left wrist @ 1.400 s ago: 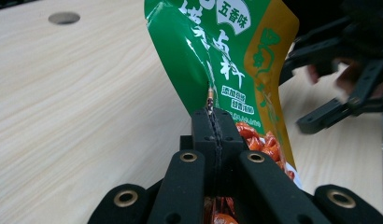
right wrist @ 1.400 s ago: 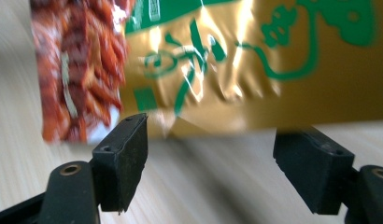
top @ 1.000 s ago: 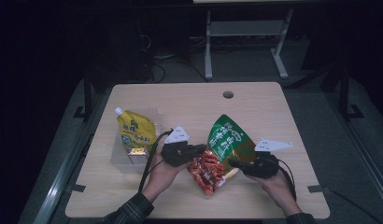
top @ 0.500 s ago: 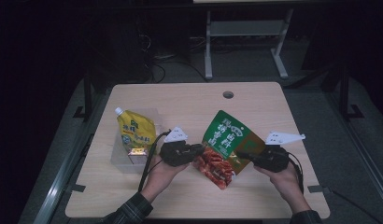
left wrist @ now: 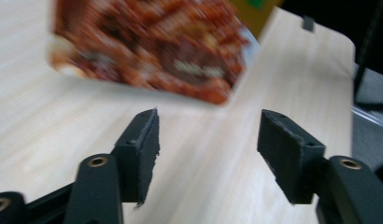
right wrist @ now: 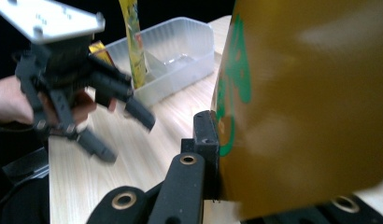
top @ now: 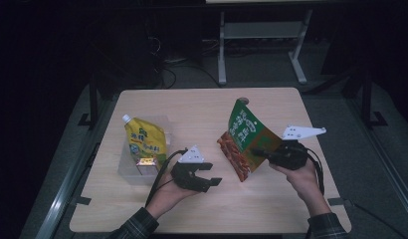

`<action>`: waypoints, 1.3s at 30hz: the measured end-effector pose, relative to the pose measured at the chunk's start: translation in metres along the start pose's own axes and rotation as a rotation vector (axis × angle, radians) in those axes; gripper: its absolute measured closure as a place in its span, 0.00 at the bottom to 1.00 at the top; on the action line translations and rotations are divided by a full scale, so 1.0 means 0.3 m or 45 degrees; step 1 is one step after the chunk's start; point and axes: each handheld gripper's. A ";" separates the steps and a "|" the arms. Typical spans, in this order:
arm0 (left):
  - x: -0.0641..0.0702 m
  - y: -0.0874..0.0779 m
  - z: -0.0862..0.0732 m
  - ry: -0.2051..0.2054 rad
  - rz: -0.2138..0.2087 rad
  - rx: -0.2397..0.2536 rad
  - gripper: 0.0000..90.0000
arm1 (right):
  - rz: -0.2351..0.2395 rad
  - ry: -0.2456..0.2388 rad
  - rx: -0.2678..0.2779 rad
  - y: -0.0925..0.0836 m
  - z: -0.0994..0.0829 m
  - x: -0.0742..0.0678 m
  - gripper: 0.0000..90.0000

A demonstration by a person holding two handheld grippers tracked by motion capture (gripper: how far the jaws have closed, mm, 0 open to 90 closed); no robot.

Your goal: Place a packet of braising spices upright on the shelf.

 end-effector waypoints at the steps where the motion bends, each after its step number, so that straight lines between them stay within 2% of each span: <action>1: 0.001 -0.002 -0.011 0.006 -0.004 -0.007 0.40 | 0.007 -0.003 0.004 0.007 0.009 0.002 1.00; 3: 0.001 -0.012 -0.032 0.017 -0.017 -0.032 0.37 | 0.014 -0.005 0.004 0.022 0.026 0.003 1.00; 11: 0.011 -0.057 -0.115 0.051 -0.037 -0.060 0.25 | 0.023 -0.060 -0.051 0.095 0.114 -0.003 1.00; 13: 0.011 -0.062 -0.133 0.063 -0.041 -0.088 0.22 | 0.033 -0.067 -0.054 0.114 0.136 -0.002 1.00; 17: 0.016 -0.067 -0.166 0.043 -0.059 -0.104 0.20 | 0.051 -0.083 -0.053 0.160 0.192 -0.004 1.00; 19: 0.017 -0.070 -0.177 0.054 -0.061 -0.116 0.19 | 0.062 -0.101 -0.057 0.189 0.225 -0.008 1.00; 24: 0.025 -0.071 -0.181 0.054 -0.076 -0.119 0.19 | 0.083 -0.133 -0.078 0.259 0.299 -0.014 1.00; 26: 0.024 -0.065 -0.178 0.076 -0.087 -0.118 0.19 | 0.100 -0.145 -0.087 0.292 0.330 -0.021 1.00; 30: 0.030 -0.056 -0.177 0.068 -0.102 -0.116 0.19 | 0.118 -0.174 -0.093 0.352 0.380 -0.033 1.00; 39: 0.031 -0.052 -0.177 0.081 -0.113 -0.104 0.19 | 0.158 -0.208 -0.119 0.470 0.459 -0.058 1.00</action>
Point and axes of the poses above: each handheld gripper's, and its own axes: y roughly forward along the jaws, z roughly out of its top, x roughly to its right, and after that the axes turned 1 degree about z, right-handed
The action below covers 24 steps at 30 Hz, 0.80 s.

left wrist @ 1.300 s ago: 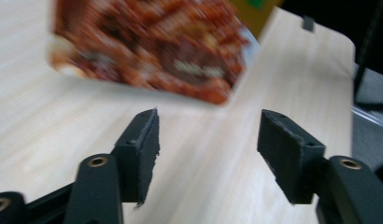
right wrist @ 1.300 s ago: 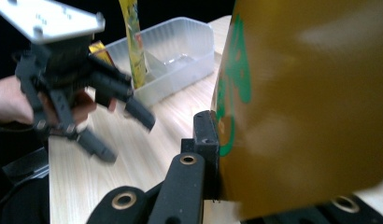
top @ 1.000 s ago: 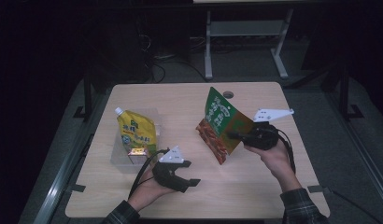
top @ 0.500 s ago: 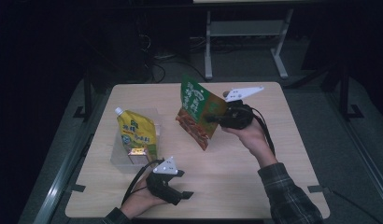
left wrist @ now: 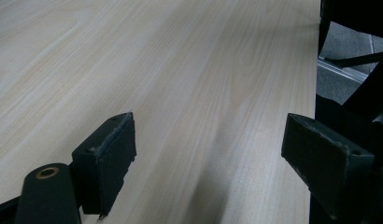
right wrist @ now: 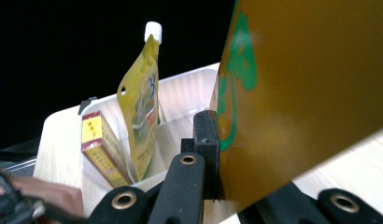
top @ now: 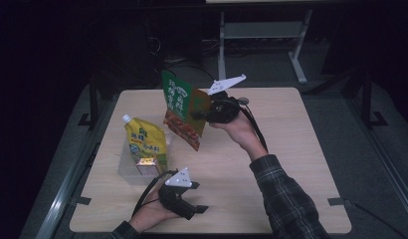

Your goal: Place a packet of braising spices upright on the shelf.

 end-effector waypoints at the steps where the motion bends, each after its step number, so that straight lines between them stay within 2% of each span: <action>1: 0.001 0.001 0.000 0.002 0.002 0.003 0.19 | 0.002 -0.006 -0.002 0.012 0.009 0.002 1.00; 14: 0.009 0.009 0.001 0.053 -0.009 -0.010 0.19 | 0.043 -0.031 -0.004 0.170 0.111 0.003 1.00; 15: 0.008 0.009 0.001 0.056 -0.008 -0.010 0.19 | 0.051 -0.014 0.001 0.183 0.116 -0.001 1.00; 24: 0.004 0.011 0.001 0.051 -0.014 -0.027 0.19 | 0.051 -0.030 -0.027 0.288 0.144 -0.002 1.00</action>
Point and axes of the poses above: each handheld gripper's, and its own axes: y roughly forward along the jaws, z roughly out of its top, x roughly to its right, and after that the axes turned 1 degree about z, right-handed
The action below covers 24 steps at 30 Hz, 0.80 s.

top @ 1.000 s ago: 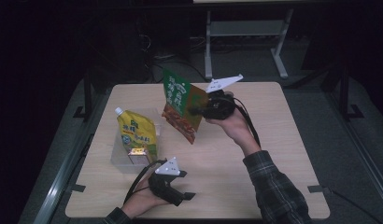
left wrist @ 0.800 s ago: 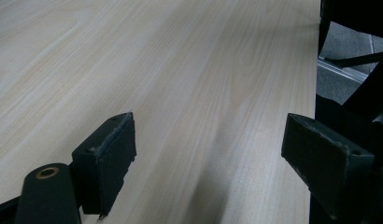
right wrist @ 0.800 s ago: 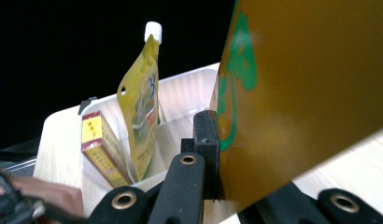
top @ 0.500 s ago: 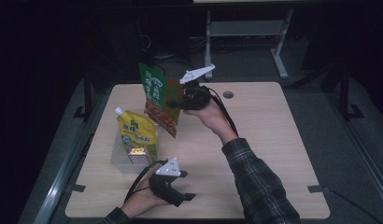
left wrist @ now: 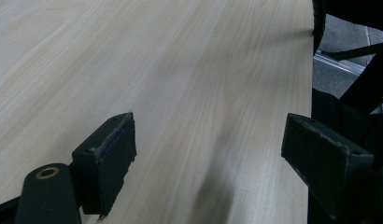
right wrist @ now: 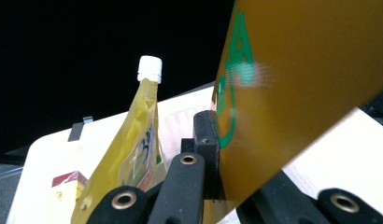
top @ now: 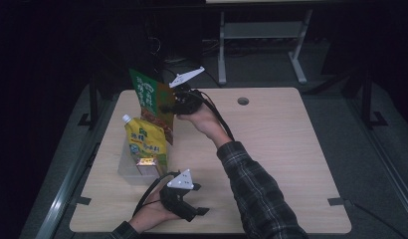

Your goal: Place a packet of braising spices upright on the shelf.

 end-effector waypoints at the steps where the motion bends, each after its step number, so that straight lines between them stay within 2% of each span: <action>1: -0.001 0.001 0.000 0.000 0.000 -0.002 0.19 | -0.002 -0.006 -0.004 0.010 0.001 0.001 1.00; 3: 0.001 0.003 0.000 -0.011 -0.003 -0.001 0.19 | -0.004 -0.005 -0.010 0.029 0.000 0.003 1.00; 13: 0.000 0.004 0.002 0.007 -0.006 0.006 0.19 | -0.010 0.019 -0.048 0.109 -0.025 0.019 1.00; 22: 0.004 0.007 0.003 0.002 -0.006 0.001 0.19 | -0.016 -0.014 -0.114 0.161 -0.046 0.018 1.00; 24: 0.003 0.007 0.003 0.004 -0.004 0.002 0.19 | -0.019 -0.005 -0.122 0.171 -0.048 0.014 1.00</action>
Point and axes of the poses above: each handheld gripper's, and its own axes: y roughly forward along the jaws, z roughly out of its top, x roughly to its right, and after that the axes turned 1 degree about z, right-handed
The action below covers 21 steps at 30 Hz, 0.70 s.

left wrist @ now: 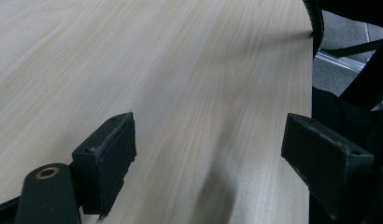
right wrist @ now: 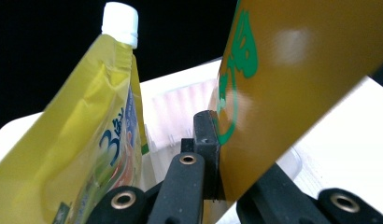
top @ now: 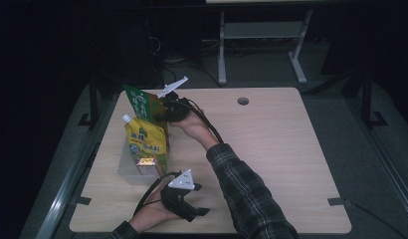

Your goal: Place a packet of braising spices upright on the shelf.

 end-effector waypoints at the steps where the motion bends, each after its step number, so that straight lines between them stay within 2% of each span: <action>1: -0.001 -0.001 0.000 0.003 0.001 -0.001 0.19 | -0.008 -0.019 -0.012 0.006 -0.002 0.001 1.00; 6: -0.002 -0.002 0.000 -0.002 0.001 0.002 0.19 | -0.013 -0.041 -0.027 0.016 -0.004 -0.002 0.98; 10: -0.002 -0.001 0.000 0.001 0.000 0.001 0.19 | -0.009 -0.033 -0.021 0.013 -0.003 -0.005 0.90; 13: -0.002 -0.001 -0.001 -0.005 0.001 0.005 0.19 | -0.026 -0.031 -0.017 0.001 -0.001 -0.003 0.79; 18: -0.004 -0.002 -0.001 -0.001 0.003 0.006 0.19 | -0.099 -0.030 -0.011 -0.021 -0.002 -0.007 0.53; 21: -0.005 -0.003 -0.002 0.003 0.003 0.006 0.19 | -0.106 -0.011 0.003 -0.037 -0.008 -0.007 0.45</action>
Point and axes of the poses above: each handheld gripper's, and its own axes: y roughly forward along the jaws, z roughly out of its top, x roughly to its right, and after that the axes turned 1 degree about z, right-handed
